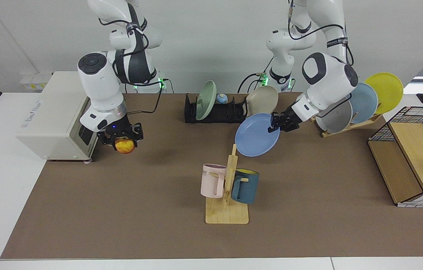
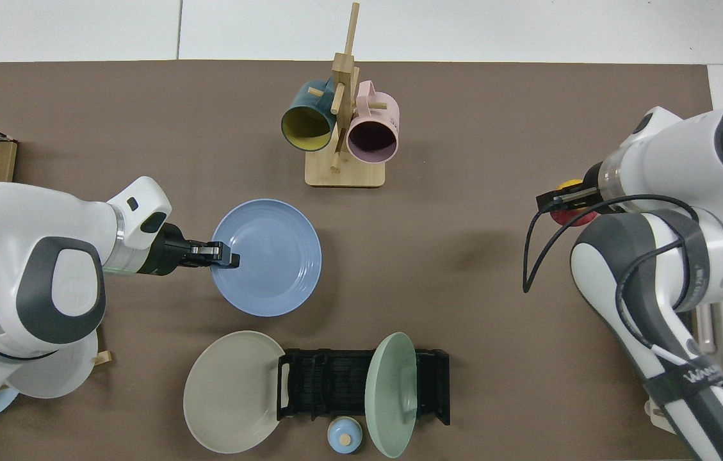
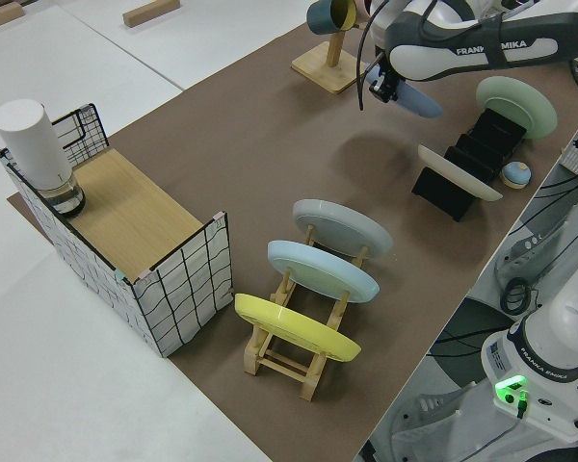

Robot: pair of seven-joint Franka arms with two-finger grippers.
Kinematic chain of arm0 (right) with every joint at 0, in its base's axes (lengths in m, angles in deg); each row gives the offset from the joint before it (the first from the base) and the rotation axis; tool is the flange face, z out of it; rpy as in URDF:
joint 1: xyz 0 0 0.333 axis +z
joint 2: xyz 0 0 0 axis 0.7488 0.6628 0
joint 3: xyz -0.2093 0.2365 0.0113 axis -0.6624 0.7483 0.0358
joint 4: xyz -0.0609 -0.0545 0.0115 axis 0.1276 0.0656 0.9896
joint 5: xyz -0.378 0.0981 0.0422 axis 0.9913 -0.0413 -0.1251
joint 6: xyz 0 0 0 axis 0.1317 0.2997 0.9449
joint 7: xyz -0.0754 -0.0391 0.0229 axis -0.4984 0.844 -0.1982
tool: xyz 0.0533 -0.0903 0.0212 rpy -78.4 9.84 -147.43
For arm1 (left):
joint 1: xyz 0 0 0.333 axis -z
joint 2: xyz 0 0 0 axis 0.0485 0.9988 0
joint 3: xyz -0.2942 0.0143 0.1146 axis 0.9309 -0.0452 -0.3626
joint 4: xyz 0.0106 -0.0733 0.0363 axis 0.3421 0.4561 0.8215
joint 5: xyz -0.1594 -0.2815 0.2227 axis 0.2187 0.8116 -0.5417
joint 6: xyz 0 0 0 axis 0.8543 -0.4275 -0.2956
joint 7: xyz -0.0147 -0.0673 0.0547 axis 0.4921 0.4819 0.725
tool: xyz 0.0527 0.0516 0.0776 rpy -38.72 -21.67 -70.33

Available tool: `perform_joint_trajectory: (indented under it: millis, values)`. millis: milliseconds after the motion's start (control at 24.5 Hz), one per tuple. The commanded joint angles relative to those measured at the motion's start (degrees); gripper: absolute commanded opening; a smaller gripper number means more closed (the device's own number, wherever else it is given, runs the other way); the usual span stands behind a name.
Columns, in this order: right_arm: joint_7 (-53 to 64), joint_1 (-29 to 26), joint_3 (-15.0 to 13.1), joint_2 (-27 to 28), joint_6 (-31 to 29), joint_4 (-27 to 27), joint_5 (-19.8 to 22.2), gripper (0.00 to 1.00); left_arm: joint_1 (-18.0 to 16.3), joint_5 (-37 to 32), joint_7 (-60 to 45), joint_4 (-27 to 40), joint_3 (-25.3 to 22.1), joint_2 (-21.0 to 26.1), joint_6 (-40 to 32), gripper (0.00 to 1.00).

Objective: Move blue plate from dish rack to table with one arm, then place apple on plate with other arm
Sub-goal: 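Lift the blue plate with the left gripper and set it on the table, then release the plate with the left gripper while the right gripper lowers the apple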

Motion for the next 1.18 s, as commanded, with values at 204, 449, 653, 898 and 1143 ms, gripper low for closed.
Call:
perform_joint_trajectory:
  millis: [204, 449, 653, 898, 1143]
  values:
    - [-1.89, -0.13, 0.17, -3.01, 0.40, 4.36, 1.83, 0.00, -2.53, 9.73, 7.32, -2.26, 1.67, 9.18, 5.04, 0.00]
    - [-6.81, 2.33, 0.26, -1.60, -2.59, 4.36, 1.65, 0.00, -2.70, 13.34, 8.91, -1.99, 4.92, 10.78, 7.16, 0.00]
    - [-11.55, 4.79, 0.17, -0.72, -5.57, 6.02, 1.65, 0.00, 0.72, 12.64, 8.91, -1.91, 5.45, 11.13, 9.78, 0.19]
    - [-18.50, 8.66, 0.26, 0.77, -8.39, 6.29, 0.86, 0.00, 2.13, 12.20, 8.56, -1.73, 5.36, 11.30, 12.96, 0.51]
    - [-22.89, 10.77, 0.35, 1.30, -8.65, 6.29, 0.60, 0.00, 3.28, 7.47, 4.35, -2.17, 5.36, 11.22, 14.45, 0.56]
